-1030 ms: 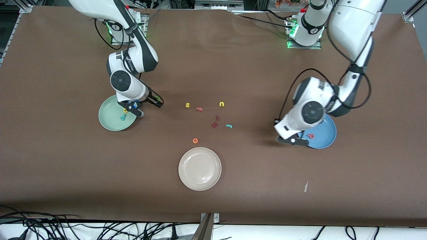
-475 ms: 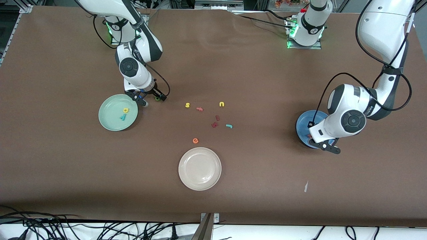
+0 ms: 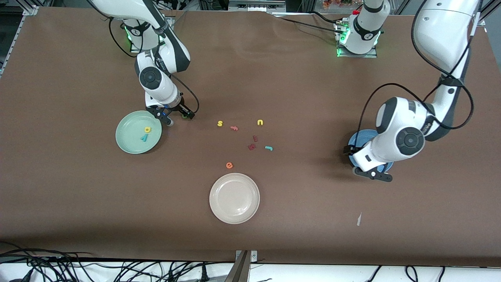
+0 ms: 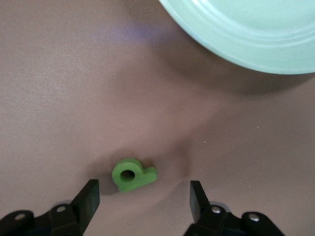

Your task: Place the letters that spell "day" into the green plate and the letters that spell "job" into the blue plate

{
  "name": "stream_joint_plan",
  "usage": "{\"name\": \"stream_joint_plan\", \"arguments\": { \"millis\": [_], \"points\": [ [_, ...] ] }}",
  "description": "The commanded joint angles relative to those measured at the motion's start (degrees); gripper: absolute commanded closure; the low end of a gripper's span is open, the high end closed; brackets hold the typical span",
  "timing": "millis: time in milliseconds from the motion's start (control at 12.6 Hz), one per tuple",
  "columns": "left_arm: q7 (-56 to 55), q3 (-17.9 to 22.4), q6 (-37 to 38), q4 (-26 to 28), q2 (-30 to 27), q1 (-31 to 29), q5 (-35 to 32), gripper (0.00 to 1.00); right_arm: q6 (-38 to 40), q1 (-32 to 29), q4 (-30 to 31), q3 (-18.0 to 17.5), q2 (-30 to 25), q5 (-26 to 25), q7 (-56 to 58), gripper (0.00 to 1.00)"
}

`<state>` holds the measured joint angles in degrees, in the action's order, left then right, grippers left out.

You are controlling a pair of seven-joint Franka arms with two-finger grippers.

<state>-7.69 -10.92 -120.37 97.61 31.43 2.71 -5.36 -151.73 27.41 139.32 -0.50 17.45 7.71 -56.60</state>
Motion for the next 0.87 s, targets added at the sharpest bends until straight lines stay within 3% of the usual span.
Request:
{"name": "stream_joint_plan", "arguments": {
  "millis": [0,396,792],
  "points": [
    [-14.58,0.37,1.19,-6.27,4.07,6.24,1.66,0.00,-2.42,-0.25,0.95,-0.11,-0.57,0.12,0.08,0.21],
    [-45.33,0.37,1.36,-11.73,8.20,13.36,9.91,0.00,-3.74,-0.25,1.04,-0.02,0.04,0.12,0.26,0.29],
    [-67.42,0.46,-4.16,-11.91,9.26,18.47,12.74,0.00,-4.19,-0.25,1.04,0.06,0.22,0.12,0.43,0.54]
  ]
}}
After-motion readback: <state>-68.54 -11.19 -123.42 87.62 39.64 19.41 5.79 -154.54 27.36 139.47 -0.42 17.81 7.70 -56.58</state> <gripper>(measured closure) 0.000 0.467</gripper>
